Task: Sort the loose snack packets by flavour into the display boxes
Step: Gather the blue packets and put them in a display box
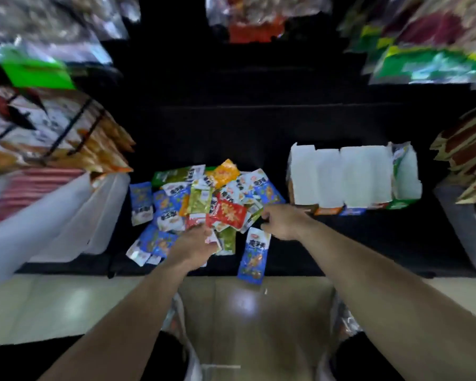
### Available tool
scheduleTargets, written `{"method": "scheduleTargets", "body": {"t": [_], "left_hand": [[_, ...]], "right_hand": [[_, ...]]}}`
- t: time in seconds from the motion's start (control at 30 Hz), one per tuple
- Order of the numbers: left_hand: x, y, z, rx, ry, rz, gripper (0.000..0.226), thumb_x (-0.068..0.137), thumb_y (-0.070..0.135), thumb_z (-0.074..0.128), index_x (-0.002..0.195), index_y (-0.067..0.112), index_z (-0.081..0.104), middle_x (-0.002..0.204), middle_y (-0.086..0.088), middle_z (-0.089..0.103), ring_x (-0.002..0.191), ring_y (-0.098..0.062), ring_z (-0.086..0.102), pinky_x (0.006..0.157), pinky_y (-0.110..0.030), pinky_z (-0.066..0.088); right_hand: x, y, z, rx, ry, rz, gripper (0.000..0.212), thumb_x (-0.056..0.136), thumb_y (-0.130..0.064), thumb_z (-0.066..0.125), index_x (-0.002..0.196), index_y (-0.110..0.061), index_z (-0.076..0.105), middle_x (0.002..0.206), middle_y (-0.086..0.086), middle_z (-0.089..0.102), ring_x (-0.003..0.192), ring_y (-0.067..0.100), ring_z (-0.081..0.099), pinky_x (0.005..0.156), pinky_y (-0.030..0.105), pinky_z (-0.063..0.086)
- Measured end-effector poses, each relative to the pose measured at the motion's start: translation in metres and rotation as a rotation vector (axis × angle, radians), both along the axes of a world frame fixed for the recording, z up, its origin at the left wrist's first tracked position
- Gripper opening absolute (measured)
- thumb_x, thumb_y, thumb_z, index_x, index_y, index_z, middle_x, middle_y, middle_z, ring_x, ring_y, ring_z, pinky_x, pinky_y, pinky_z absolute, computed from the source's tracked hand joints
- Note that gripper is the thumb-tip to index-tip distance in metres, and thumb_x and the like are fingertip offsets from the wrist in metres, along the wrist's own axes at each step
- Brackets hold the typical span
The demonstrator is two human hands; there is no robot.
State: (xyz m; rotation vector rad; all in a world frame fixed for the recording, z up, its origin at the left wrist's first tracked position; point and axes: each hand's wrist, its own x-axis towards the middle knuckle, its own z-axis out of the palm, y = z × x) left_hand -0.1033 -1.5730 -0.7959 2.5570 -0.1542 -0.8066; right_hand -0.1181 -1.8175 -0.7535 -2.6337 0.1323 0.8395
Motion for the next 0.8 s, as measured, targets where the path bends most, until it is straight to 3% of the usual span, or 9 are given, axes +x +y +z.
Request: {"method": "scheduleTargets", "body": {"t": [0.1,0.2,0.33,0.43,0.53,0.63,0.73,0.8], "left_hand": [[-0.005,-0.002,-0.031,-0.069,0.020,0.060,0.035,0.094,0.034,0.063,0.126,0.022,0.056,0.132,-0.002,0.059,0.112,-0.019,0.058,0.093,-0.034,0.050],[-0.008,-0.013,-0.053,-0.112,0.024,0.066,0.032,0.095,0.035,0.062,0.123,0.021,0.057,0.125,0.002,0.061,0.109,-0.017,0.058,0.092,-0.033,0.049],[-0.010,-0.023,-0.074,-0.121,0.039,0.034,0.032,0.094,0.032,0.062,0.122,0.017,0.059,0.121,0.000,0.063,0.107,-0.018,0.060,0.092,-0.036,0.051],[-0.013,-0.027,-0.084,-0.134,0.064,0.050,0.031,0.091,0.031,0.066,0.117,0.017,0.059,0.117,0.002,0.066,0.103,-0.016,0.062,0.091,-0.037,0.053],[-0.017,-0.036,-0.091,-0.217,0.118,0.127,0.043,0.087,0.037,0.071,0.122,0.018,0.056,0.113,0.005,0.068,0.101,-0.013,0.065,0.089,-0.036,0.055],[-0.015,-0.052,-0.095,-0.373,0.156,0.249,0.044,0.084,0.043,0.075,0.114,0.016,0.056,0.090,0.010,0.070,0.084,-0.005,0.065,0.067,-0.018,0.047],[-0.008,-0.065,-0.091,-0.578,0.152,0.375,0.029,0.084,0.023,0.080,0.099,0.017,0.056,0.086,0.007,0.071,0.076,0.000,0.068,0.060,-0.010,0.046],[-0.001,-0.067,-0.090,-0.666,0.127,0.455,0.027,0.082,0.011,0.080,0.094,0.014,0.056,0.084,0.003,0.071,0.070,-0.001,0.068,0.060,-0.017,0.050]], "right_hand": [[-0.015,0.025,-0.064,-0.100,0.089,-0.094,0.054,0.095,-0.049,0.059,0.135,-0.014,0.048,0.133,0.009,0.053,0.116,0.030,0.057,0.089,0.040,0.051],[-0.031,0.042,-0.107,-0.200,0.078,-0.319,0.082,0.086,-0.064,0.064,0.142,-0.011,0.036,0.137,0.010,0.047,0.121,0.032,0.054,0.079,0.039,0.043],[-0.034,0.052,-0.130,-0.155,0.041,-0.509,0.089,0.072,-0.057,0.081,0.134,-0.010,0.039,0.133,0.008,0.048,0.125,0.030,0.051,0.087,0.042,0.049],[-0.031,0.045,-0.133,-0.057,0.013,-0.579,0.073,0.078,-0.041,0.082,0.130,-0.010,0.042,0.127,0.009,0.057,0.116,0.031,0.059,0.085,0.041,0.051],[-0.031,0.029,-0.134,0.256,-0.036,-0.697,0.041,0.086,-0.025,0.076,0.117,-0.017,0.051,0.109,0.002,0.067,0.093,0.020,0.068,0.076,0.039,0.058],[-0.031,0.016,-0.124,0.570,-0.085,-0.714,0.028,0.085,-0.023,0.080,0.107,-0.023,0.062,0.101,-0.003,0.072,0.089,0.013,0.071,0.073,0.035,0.062],[-0.024,0.012,-0.115,0.714,-0.052,-0.654,0.021,0.087,-0.020,0.079,0.103,-0.022,0.066,0.097,-0.004,0.075,0.090,0.011,0.073,0.076,0.034,0.062],[-0.016,0.010,-0.114,0.687,-0.064,-0.628,0.009,0.091,-0.019,0.073,0.098,-0.023,0.069,0.097,-0.007,0.076,0.089,0.008,0.072,0.084,0.038,0.060]]}}
